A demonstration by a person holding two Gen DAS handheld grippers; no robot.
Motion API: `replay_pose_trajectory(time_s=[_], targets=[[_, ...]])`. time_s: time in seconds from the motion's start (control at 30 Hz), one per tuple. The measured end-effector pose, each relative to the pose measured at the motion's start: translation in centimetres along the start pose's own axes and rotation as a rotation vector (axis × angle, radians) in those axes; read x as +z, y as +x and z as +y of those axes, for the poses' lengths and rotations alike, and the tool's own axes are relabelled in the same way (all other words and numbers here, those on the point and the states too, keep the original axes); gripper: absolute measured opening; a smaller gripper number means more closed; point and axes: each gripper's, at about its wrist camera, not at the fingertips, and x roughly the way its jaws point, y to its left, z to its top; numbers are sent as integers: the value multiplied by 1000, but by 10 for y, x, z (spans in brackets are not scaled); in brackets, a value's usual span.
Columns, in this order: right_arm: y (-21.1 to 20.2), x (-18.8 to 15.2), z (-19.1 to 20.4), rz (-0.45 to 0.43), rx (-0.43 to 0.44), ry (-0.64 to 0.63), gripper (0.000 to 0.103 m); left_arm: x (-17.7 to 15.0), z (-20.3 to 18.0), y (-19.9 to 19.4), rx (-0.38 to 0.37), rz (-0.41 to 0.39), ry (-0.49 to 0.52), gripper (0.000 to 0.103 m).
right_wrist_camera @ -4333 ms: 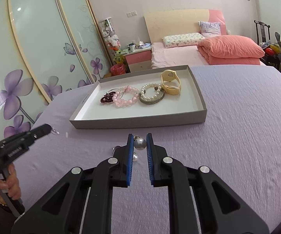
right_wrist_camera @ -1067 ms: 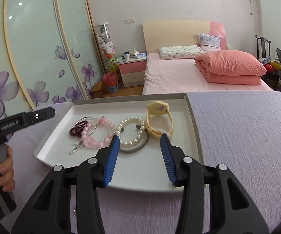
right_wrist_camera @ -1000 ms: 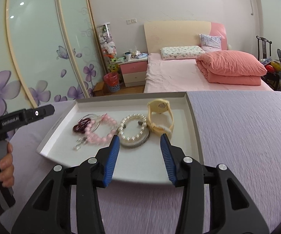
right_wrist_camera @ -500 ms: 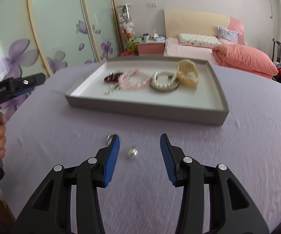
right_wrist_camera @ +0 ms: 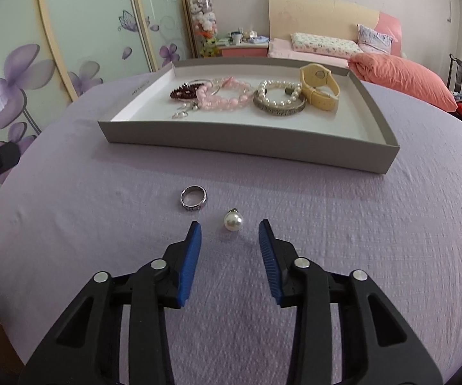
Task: Organize jewelry
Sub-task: 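Grasp the other pearl earring with the right tool while the left tool grasps the silver ring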
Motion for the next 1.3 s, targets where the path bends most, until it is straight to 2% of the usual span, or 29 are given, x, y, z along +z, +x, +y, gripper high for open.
replay_pose_trajectory(time_s=[0.33, 0.53, 1.0, 1.13, 1.3], targets=[[2, 1, 4, 5, -33, -10, 33, -8, 5, 5, 11, 13, -1, 94], [3, 3, 4, 6, -58, -13, 24, -11, 6, 10, 16, 27, -5, 94], [5, 5, 9, 8, -69, -32, 14, -12, 2, 15, 13, 41, 15, 94], [3, 5, 6, 9, -58, -14, 14, -15, -6, 19, 8, 54, 26, 94], [-14, -3, -19, -18, -38, 75, 14, -15, -26, 30, -12, 78, 56, 94]])
